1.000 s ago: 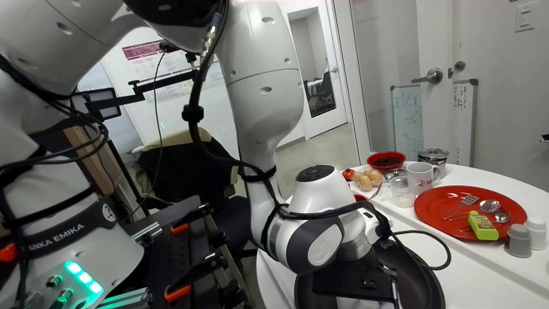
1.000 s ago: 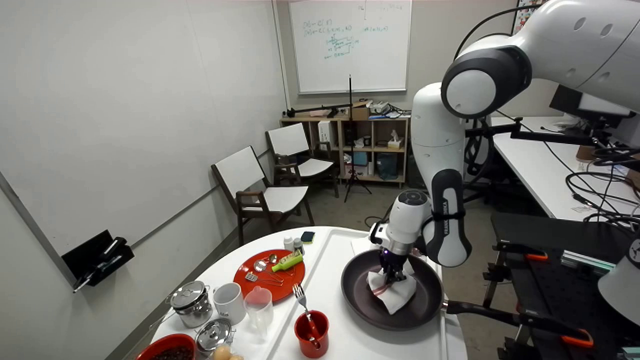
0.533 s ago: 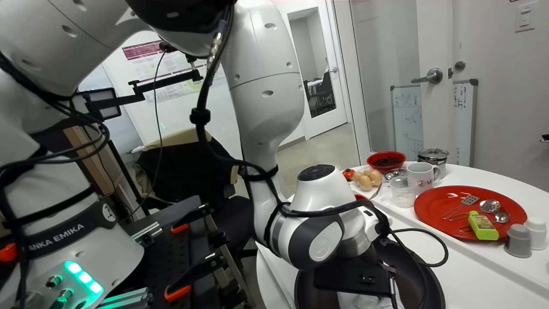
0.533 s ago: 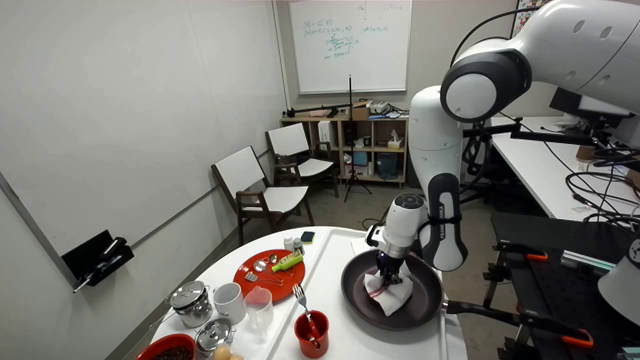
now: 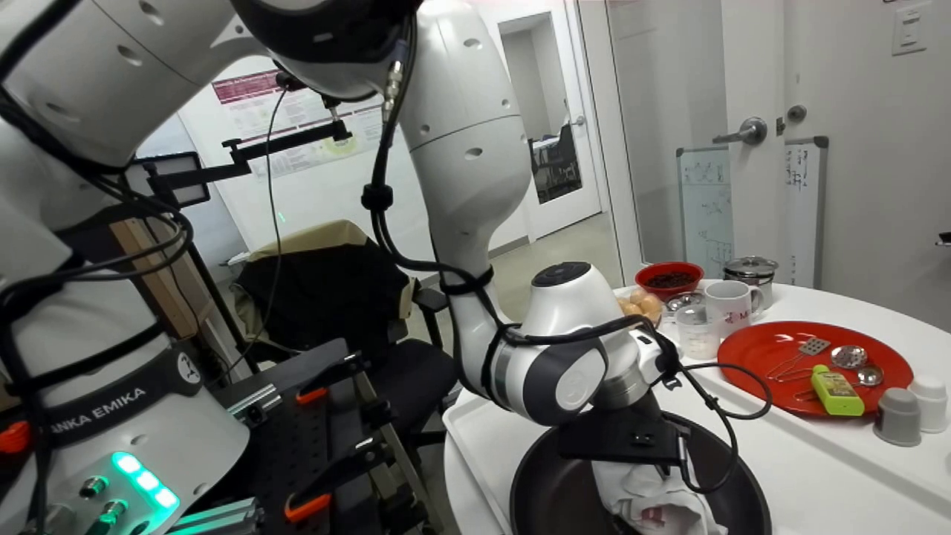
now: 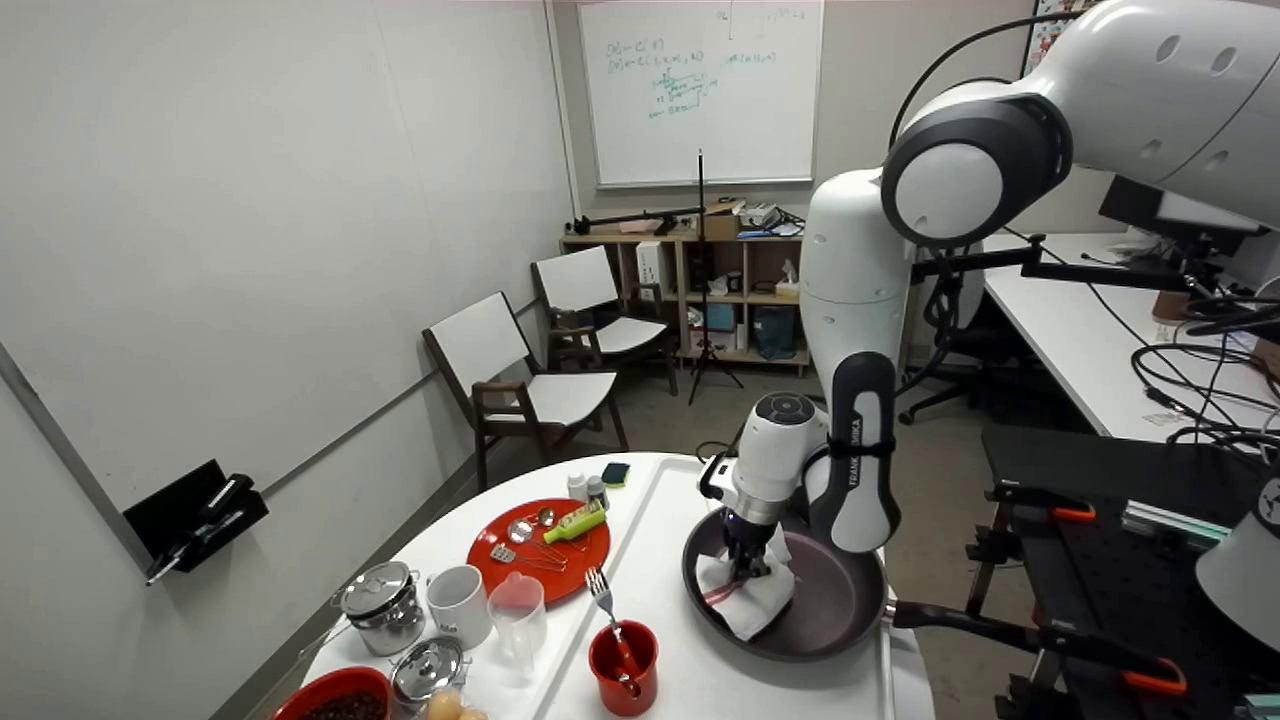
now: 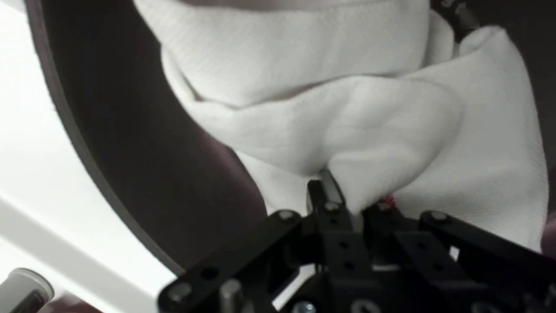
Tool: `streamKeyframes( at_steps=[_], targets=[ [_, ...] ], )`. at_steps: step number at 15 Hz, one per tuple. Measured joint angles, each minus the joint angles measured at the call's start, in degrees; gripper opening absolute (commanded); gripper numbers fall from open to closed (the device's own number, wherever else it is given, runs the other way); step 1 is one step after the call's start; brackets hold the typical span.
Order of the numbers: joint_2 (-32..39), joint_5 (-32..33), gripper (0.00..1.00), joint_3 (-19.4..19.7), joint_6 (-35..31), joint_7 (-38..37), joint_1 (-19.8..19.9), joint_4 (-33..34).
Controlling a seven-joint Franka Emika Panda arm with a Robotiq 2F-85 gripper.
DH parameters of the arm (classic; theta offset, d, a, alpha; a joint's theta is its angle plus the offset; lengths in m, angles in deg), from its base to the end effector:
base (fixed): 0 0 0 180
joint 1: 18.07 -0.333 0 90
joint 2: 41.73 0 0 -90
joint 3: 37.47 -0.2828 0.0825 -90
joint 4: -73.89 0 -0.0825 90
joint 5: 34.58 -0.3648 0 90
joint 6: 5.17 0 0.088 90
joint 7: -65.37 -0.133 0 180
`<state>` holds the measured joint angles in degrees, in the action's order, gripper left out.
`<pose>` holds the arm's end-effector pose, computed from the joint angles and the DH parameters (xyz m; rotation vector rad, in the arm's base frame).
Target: Use the right white towel farthest from you to wipe the pan
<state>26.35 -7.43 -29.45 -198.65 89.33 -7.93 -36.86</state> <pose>0.4767 -0.1156 -0.1092 2.8163 0.9946 0.2779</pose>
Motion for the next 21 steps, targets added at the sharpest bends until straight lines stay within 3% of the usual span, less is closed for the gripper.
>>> streamKeyframes(
  at_steps=[11,21],
  targets=[
    [1.42,-2.56,0.02,-0.64,6.83,-1.03,0.88,6.38],
    [3.69,-3.79,0.02,-2.27,11.65,-1.19,14.27,13.15]
  ],
)
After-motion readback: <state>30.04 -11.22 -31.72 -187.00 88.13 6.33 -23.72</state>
